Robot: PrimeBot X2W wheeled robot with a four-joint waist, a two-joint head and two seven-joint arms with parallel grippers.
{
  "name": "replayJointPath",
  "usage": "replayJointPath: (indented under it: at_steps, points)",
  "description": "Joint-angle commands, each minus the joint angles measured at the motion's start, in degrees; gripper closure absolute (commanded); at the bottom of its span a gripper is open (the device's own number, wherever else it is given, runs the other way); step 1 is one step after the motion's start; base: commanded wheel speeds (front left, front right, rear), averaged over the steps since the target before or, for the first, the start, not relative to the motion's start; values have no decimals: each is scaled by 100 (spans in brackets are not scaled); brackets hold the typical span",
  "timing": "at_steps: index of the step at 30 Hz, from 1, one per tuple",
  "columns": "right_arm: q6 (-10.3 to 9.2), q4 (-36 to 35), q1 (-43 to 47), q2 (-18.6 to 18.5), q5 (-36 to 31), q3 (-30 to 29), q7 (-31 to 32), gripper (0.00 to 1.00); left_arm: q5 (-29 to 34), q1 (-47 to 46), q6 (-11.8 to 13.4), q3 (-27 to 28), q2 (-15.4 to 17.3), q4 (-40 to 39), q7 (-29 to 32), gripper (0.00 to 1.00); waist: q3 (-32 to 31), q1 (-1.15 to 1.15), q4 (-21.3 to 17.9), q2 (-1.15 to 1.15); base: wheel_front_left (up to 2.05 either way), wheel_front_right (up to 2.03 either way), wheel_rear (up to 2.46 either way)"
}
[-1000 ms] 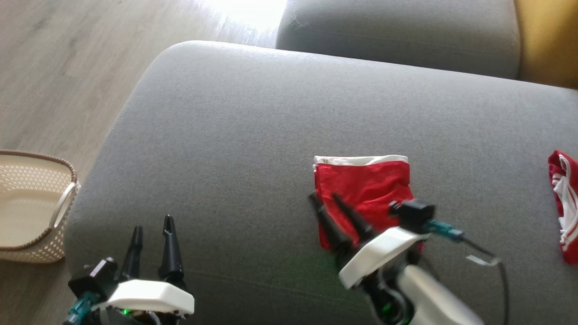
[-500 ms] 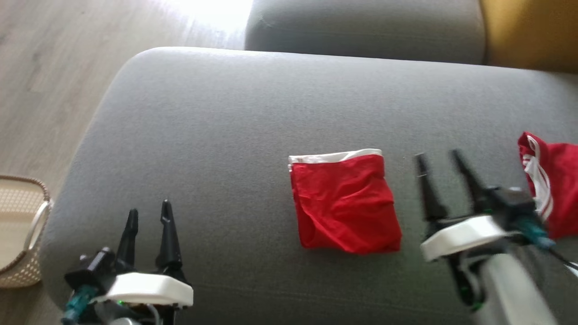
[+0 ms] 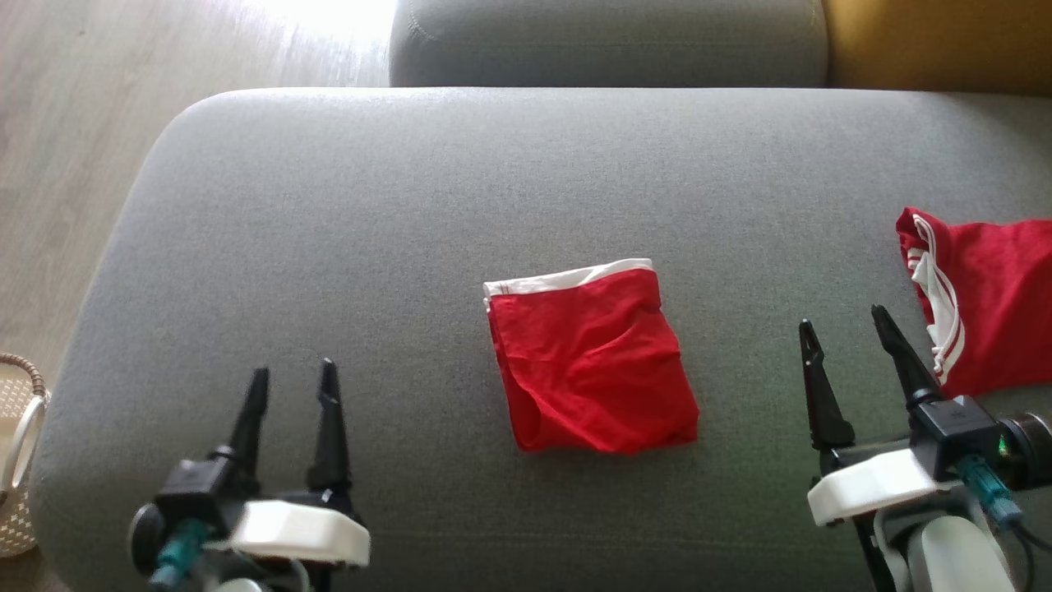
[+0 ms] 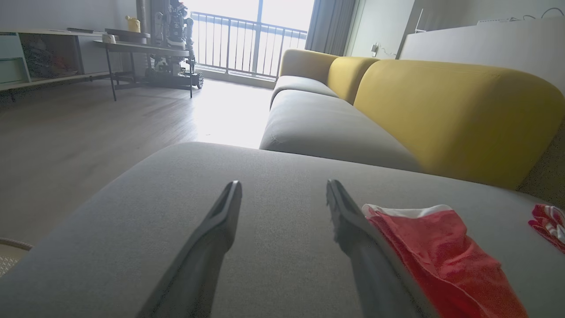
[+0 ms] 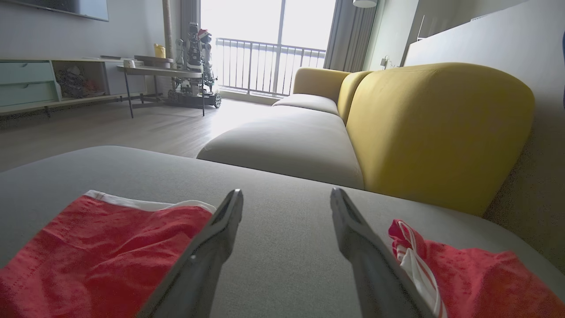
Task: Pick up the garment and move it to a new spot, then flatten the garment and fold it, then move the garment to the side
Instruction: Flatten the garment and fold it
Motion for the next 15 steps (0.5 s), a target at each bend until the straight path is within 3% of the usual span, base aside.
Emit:
replayJointPath:
  at_steps: [1,6,7,8,11,15]
  points:
    - [-1,-157,-132,8,-22,88,-52,0,72,-93,-11,115,4,-120,-30,0,5,0,-7,0,0,0,0]
    - [-1,40,-143,8,-13,-46,-52,0,66,-102,7,27,4,-14,-30,0,25,0,17,0,0,0,0]
    - [-1,76,-159,8,-32,-60,-52,67,50,-113,0,10,4,-3,-30,0,34,0,32,0,0,0,0]
    - [-1,81,-179,8,-47,-77,-52,100,35,-124,-11,-7,4,8,-30,0,44,0,50,0,0,0,0]
    - [-1,56,-265,8,22,78,-52,100,16,-159,-56,-53,4,37,-30,0,92,0,111,0,0,0,0]
    - [-1,136,-353,8,190,955,-52,100,-14,-210,-87,-96,4,75,-30,0,176,0,232,0,0,0,0]
